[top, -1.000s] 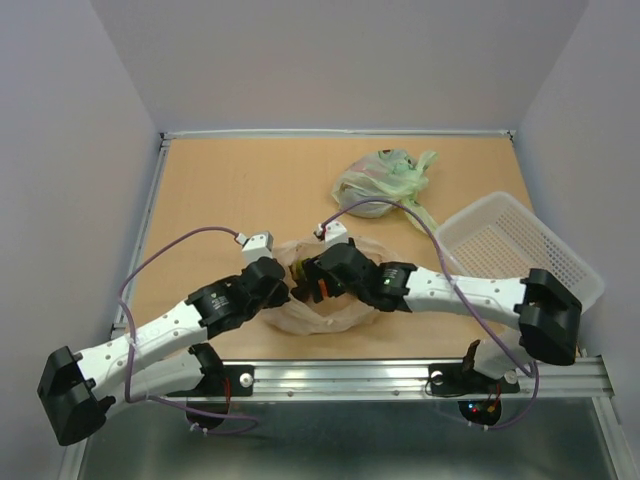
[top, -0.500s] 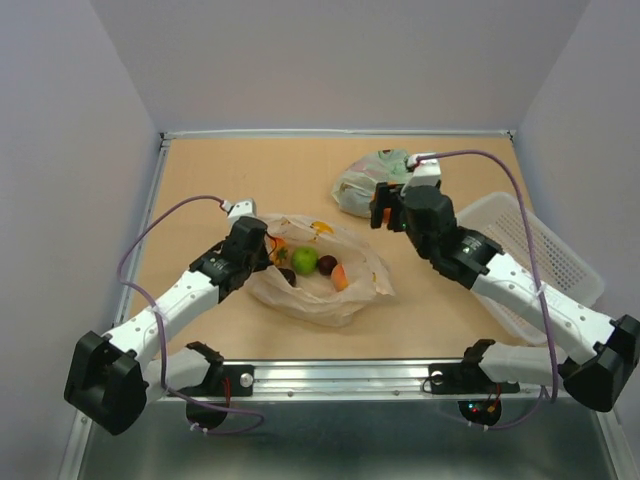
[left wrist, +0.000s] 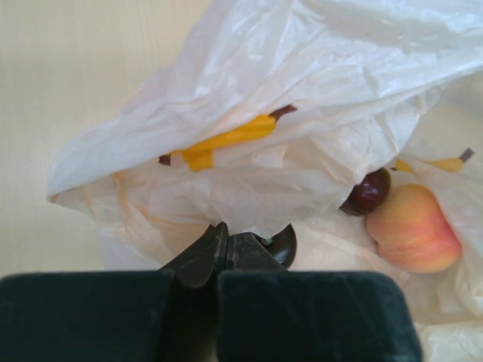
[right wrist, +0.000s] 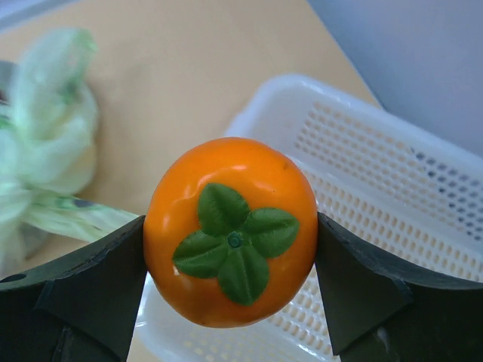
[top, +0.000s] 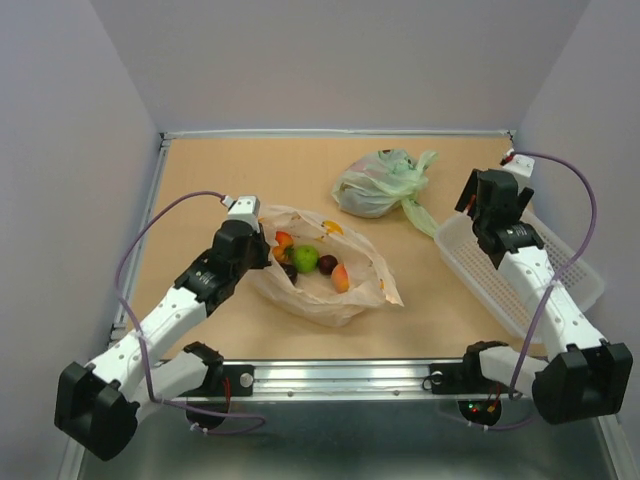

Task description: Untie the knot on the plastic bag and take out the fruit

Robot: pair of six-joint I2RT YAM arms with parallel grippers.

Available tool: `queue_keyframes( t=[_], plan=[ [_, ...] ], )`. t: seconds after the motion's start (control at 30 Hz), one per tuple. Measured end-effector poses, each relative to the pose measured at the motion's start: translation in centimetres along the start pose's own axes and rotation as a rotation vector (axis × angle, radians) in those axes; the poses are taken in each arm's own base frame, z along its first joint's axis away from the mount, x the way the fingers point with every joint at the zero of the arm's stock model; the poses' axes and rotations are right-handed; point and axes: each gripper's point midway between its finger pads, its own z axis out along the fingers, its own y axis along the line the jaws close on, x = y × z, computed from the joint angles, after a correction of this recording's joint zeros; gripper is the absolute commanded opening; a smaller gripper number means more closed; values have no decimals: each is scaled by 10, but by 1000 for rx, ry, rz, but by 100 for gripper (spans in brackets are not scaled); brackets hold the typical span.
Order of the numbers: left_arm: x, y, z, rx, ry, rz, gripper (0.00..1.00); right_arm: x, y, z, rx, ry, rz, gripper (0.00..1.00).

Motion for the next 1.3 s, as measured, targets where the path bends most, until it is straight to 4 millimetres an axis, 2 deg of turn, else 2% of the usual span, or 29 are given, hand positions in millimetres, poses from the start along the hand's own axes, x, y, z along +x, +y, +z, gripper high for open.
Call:
queue_keyframes(
  t=[0.1,0.13,0.17,0.2,0.23,0.53,0.63,0.73,0.97,1.0,1.03,1.07,1.13,1.2,1.3],
  plan=[
    [-7,-4,-14,52,-64,-2,0,46,-24,24,81,127,-23,63],
    [-8,-4,-19,67,-84,-4,0,55,-27,28,92,153,-26,74],
    [-10,-6,-23,83,-99,-7,0,72,-32,34,108,203,-30,80],
    [-11,-7,-25,95,-108,-10,0,81,-35,36,114,230,-32,87],
    [-12,-8,-27,103,-117,-11,0,90,-37,38,122,261,-30,99],
    [-13,-15,-25,137,-121,-5,0,96,-29,39,79,292,25,100],
    [-13,-15,-25,139,-122,-4,0,92,-23,32,38,289,49,100],
    [-13,-15,-25,142,-125,-4,0,78,-8,18,-71,270,82,100],
    [-12,-18,-25,155,-118,4,0,16,47,-29,-401,198,129,100],
    [-12,-19,-24,160,-115,5,0,6,59,-38,-454,183,125,100],
    [-11,-20,-24,165,-113,6,0,2,68,-45,-487,178,119,100],
    [-11,-20,-24,168,-111,7,0,-1,85,-58,-548,176,102,100],
    [-11,-23,-25,185,-108,10,0,0,112,-79,-643,186,66,100],
    [-9,-29,-26,217,-98,12,0,12,150,-107,-756,219,5,100],
    [-5,-35,-28,256,-81,11,0,36,192,-138,-867,277,-81,97]
  ],
)
